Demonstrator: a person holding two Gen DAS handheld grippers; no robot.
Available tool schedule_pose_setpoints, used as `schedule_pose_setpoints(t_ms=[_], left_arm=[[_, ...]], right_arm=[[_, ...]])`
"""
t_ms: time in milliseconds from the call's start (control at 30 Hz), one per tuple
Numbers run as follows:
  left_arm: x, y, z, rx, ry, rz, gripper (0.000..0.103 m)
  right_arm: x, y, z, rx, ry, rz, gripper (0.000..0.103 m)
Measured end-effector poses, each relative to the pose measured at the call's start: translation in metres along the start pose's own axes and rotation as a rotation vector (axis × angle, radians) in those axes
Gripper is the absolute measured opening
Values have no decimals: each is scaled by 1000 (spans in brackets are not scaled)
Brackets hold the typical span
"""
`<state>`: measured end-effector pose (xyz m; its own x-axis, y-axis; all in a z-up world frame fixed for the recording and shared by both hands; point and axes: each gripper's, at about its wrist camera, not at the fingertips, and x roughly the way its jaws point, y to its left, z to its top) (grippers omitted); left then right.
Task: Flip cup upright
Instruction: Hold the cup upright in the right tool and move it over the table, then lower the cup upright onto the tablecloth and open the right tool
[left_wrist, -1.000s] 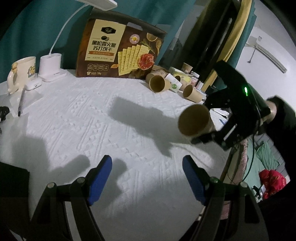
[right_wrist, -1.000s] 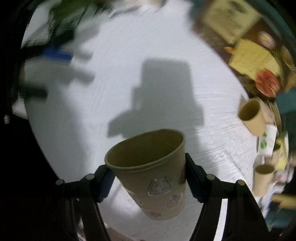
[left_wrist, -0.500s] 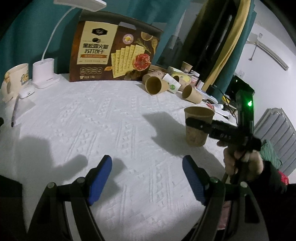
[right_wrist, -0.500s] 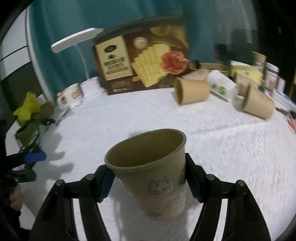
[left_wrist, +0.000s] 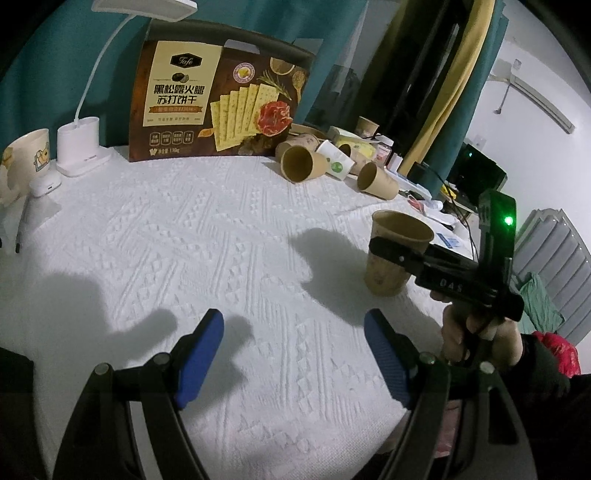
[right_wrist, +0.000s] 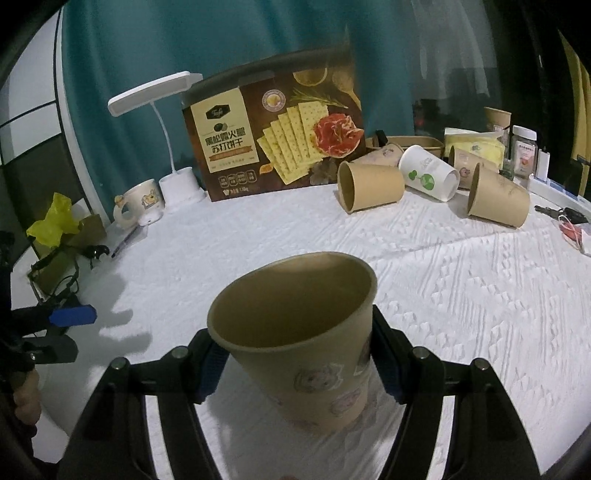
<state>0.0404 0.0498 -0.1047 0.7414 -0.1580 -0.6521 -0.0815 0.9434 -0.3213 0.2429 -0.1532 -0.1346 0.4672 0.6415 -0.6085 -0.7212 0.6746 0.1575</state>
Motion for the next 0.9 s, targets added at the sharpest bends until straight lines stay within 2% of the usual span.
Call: schedule_pose_setpoints(t_ms=[300, 500, 900], left_arm=[[-4, -10, -5, 23, 2, -20, 78], [-10, -20, -9, 34, -14, -42, 79], [-20, -34, -21, 71, 1, -42, 78]], right_arm=[[-7, 3, -13, 4, 36, -37, 67], [-14, 6, -22, 4, 54, -56, 72], [-50, 10, -52, 56, 70, -104, 73]])
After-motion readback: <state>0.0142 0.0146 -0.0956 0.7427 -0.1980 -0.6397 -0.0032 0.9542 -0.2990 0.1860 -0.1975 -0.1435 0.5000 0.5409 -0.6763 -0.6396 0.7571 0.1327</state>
